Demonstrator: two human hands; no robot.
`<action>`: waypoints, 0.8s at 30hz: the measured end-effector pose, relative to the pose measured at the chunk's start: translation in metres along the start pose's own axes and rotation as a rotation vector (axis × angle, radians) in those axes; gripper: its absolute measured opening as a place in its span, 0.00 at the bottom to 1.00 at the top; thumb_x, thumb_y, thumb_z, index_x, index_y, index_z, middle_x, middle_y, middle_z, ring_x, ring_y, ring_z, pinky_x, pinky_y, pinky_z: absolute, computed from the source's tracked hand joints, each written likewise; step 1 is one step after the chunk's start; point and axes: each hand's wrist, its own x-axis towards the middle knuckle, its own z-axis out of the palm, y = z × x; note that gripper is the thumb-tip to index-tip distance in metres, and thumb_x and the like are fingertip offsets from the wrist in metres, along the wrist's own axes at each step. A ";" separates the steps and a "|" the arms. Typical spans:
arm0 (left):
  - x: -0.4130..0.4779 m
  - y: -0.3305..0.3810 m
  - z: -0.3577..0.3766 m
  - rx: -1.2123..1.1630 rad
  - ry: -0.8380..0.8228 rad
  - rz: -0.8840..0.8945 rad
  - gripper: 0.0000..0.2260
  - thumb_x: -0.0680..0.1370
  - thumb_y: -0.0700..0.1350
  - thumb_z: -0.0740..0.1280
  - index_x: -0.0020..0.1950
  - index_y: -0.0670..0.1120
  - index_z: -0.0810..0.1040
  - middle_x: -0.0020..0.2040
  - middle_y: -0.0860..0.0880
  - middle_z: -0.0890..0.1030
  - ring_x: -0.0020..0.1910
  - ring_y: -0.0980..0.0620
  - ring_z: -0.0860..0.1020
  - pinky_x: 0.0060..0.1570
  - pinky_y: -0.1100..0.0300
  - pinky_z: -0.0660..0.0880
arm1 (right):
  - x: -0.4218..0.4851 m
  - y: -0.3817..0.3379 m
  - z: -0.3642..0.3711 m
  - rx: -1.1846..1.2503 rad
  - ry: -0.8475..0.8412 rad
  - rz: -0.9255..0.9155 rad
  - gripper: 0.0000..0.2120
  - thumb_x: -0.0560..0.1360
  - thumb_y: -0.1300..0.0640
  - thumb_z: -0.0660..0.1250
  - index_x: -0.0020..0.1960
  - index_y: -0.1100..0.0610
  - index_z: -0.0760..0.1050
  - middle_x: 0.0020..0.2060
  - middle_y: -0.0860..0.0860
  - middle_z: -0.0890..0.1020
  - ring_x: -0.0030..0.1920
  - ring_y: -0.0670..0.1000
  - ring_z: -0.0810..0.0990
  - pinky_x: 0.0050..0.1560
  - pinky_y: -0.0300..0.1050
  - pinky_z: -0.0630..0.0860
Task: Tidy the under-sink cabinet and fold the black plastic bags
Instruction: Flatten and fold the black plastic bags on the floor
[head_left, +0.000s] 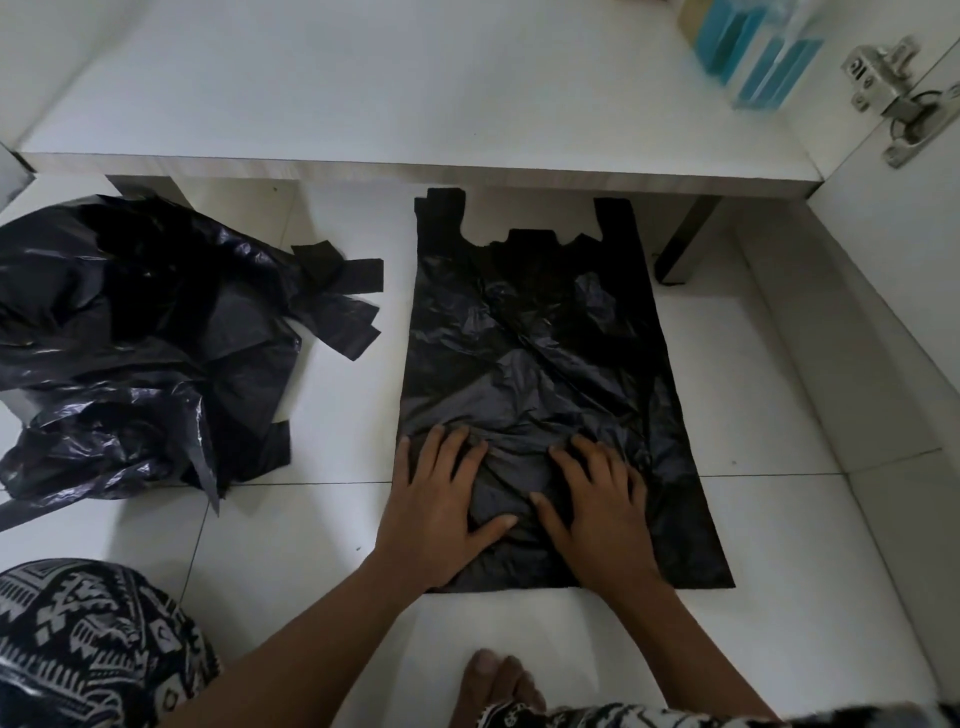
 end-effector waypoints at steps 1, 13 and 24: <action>-0.002 -0.002 0.002 0.000 -0.003 0.011 0.38 0.76 0.74 0.55 0.75 0.49 0.70 0.75 0.45 0.69 0.77 0.43 0.63 0.74 0.36 0.57 | -0.003 0.003 0.001 0.004 0.004 -0.005 0.28 0.77 0.34 0.54 0.71 0.46 0.68 0.72 0.51 0.68 0.72 0.55 0.64 0.71 0.59 0.57; -0.004 -0.003 0.005 0.035 0.007 0.046 0.40 0.75 0.75 0.54 0.78 0.51 0.66 0.79 0.45 0.64 0.79 0.43 0.59 0.75 0.35 0.53 | 0.008 0.000 0.005 -0.089 -0.061 -0.002 0.29 0.80 0.34 0.46 0.78 0.43 0.56 0.79 0.47 0.55 0.79 0.53 0.51 0.74 0.68 0.46; 0.022 0.006 -0.042 -0.164 -0.243 -0.108 0.46 0.68 0.82 0.45 0.80 0.58 0.54 0.80 0.53 0.58 0.79 0.50 0.53 0.77 0.40 0.46 | 0.008 0.099 -0.034 0.038 -0.053 0.339 0.36 0.75 0.27 0.40 0.78 0.41 0.50 0.79 0.44 0.52 0.79 0.52 0.44 0.71 0.74 0.39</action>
